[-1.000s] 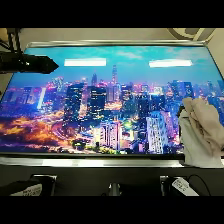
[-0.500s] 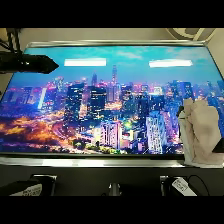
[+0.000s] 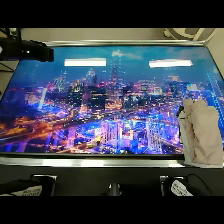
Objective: Fold the shirts.
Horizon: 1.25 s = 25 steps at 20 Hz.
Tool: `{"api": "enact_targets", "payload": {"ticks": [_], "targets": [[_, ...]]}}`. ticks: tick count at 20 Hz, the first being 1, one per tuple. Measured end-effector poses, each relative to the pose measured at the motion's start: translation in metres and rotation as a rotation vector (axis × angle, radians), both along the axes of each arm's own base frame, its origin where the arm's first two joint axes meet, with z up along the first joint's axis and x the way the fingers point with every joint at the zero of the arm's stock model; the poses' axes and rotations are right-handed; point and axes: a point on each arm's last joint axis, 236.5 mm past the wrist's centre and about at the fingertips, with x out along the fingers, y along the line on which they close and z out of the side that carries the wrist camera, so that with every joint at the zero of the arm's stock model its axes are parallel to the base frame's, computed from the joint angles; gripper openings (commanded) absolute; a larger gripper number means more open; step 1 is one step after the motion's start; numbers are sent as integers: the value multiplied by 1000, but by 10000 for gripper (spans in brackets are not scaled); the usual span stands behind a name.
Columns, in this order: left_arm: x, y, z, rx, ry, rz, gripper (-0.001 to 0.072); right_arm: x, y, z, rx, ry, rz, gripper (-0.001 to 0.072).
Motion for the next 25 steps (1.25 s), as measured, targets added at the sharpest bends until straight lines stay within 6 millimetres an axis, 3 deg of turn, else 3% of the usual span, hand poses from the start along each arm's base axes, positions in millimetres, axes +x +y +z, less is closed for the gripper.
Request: {"api": "enact_targets", "payload": {"ticks": [1,2,5,8,13,25], "targets": [[4,6,-16,27,47,41,598,21,32,-11,41,14,65,637],[5,11,-37,44,112,73,667,38,71,-32,99,63,139,677],[-20,25,-119,101,414,147,664,49,167,-99,250,290,310,672],[-49,25,-162,58,575,180,664,35,215,-144,311,488,388,673],[-64,15,-186,-11,640,198,666,20,237,-169,328,620,420,671],[-69,11,-194,-34,661,201,666,10,241,-175,331,680,426,670]]}}
